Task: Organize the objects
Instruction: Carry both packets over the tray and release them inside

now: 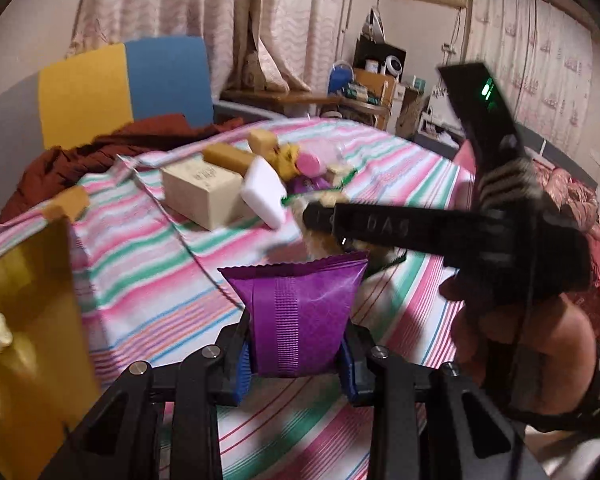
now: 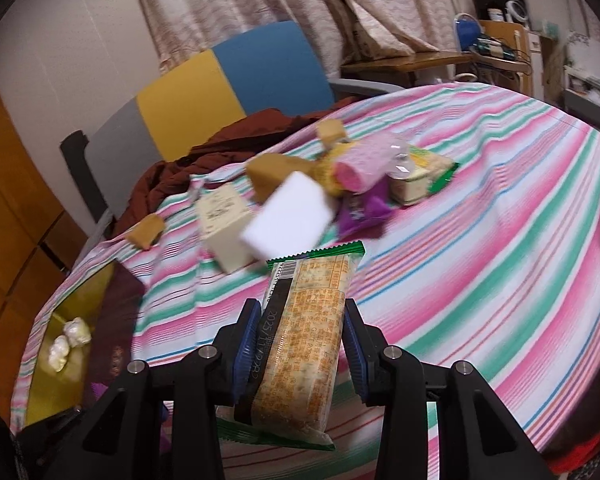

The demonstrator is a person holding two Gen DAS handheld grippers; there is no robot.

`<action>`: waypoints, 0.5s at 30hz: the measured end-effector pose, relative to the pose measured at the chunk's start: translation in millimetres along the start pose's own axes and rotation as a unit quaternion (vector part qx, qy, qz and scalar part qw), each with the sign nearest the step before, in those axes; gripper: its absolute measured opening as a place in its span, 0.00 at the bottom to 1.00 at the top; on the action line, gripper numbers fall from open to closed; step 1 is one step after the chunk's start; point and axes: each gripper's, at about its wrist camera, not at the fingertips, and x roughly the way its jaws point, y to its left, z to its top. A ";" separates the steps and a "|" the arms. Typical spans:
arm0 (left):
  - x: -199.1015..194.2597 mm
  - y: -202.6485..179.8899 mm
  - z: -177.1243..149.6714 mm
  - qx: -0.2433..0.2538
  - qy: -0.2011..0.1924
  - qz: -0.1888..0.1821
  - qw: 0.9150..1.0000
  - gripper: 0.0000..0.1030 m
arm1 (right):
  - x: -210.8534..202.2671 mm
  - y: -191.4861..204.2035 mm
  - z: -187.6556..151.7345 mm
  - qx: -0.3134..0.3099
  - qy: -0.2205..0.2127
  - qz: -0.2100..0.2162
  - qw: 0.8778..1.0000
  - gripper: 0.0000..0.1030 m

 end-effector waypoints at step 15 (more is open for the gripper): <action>-79.9 96.3 -27.5 -0.115 -0.031 0.106 0.987 0.33 | -10.5 98.8 -7.2 -0.076 0.017 0.110 0.991 0.40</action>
